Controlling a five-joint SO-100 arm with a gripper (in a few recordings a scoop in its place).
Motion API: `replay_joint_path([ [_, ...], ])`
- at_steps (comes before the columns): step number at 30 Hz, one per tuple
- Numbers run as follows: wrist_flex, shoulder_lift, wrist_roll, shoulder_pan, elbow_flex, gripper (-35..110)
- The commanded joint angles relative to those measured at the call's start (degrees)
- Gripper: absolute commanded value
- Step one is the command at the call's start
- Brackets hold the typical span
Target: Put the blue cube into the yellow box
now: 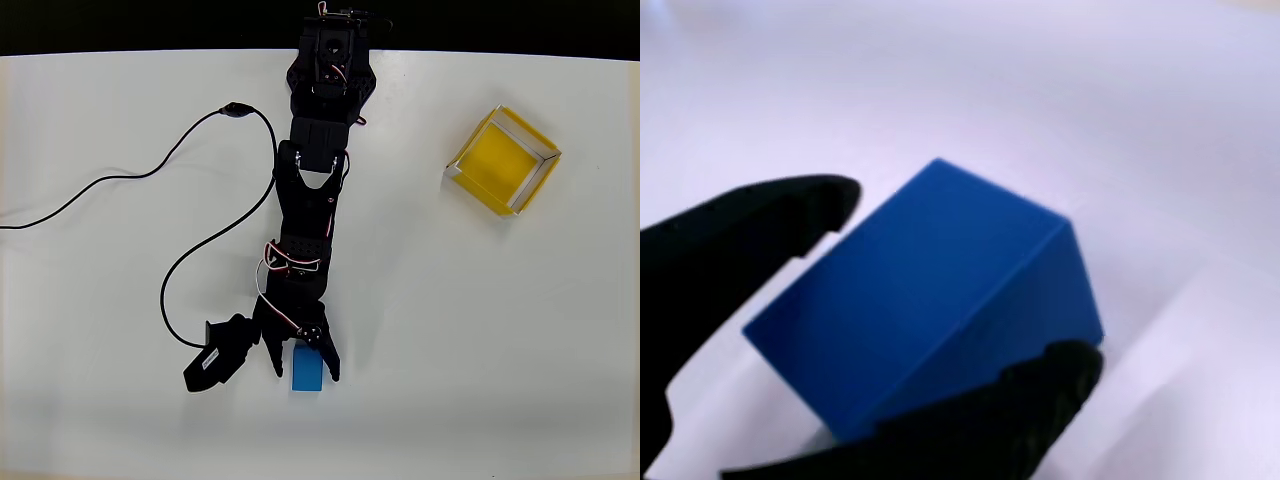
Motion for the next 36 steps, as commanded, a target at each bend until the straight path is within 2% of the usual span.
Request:
replay_joint_path([
  [1,-1.8,3.0,-0.3,-0.5,-5.2,33],
  [10,2.1,3.2,-0.4,-1.6,-5.4,16],
  [16,4.8,5.6,-0.8,-1.3,-4.8,13],
  [21,7.1,15.1,0.4,-2.5,-2.9,12],
  [27,9.3,30.4,1.0,-9.1,2.1,13],
  [36,11.4,52.1,-1.1,-25.8,16.3,14],
])
